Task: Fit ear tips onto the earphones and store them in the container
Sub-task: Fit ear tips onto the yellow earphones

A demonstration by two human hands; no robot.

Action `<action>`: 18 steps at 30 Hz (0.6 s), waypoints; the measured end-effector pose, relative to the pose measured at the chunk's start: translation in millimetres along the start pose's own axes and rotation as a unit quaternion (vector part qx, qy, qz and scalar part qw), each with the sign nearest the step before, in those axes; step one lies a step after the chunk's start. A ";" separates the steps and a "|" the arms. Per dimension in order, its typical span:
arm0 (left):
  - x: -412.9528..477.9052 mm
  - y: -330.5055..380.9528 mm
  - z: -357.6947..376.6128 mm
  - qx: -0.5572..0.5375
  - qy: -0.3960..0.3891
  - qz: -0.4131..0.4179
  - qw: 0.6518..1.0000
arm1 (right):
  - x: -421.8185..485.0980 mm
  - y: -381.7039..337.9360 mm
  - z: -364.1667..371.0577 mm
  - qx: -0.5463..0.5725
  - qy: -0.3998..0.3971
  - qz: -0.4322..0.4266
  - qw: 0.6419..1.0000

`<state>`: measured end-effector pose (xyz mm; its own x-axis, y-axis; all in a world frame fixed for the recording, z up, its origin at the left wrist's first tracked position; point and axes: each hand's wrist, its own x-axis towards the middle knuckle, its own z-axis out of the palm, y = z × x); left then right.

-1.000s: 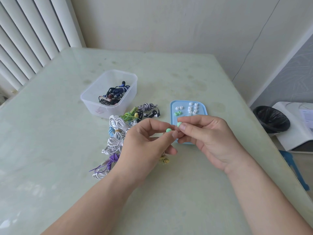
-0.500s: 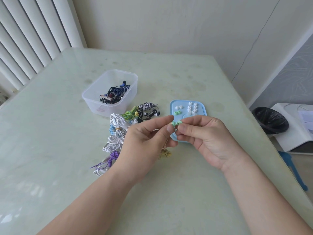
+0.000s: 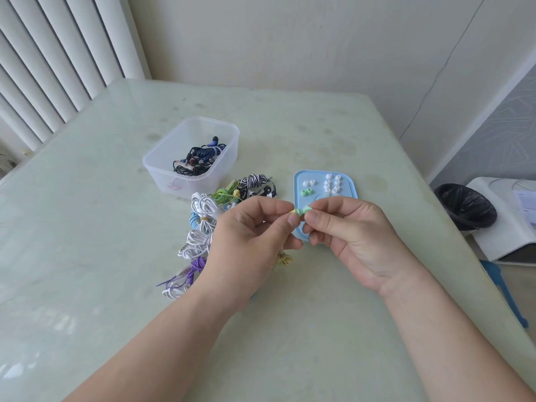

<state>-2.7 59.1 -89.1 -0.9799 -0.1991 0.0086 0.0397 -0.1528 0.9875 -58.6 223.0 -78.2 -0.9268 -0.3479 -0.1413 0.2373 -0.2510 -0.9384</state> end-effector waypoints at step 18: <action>-1.9 -1.8 2.5 0.002 0.005 0.016 1.000 | -0.6 11.2 1.8 -0.045 0.010 -0.068 0.997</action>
<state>-1.4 62.2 -90.5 -0.9762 -0.2137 0.0378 0.0694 -0.1425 0.9874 -54.8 218.7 -88.1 -0.9543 -0.2986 -0.0152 0.0817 -0.2117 -0.9739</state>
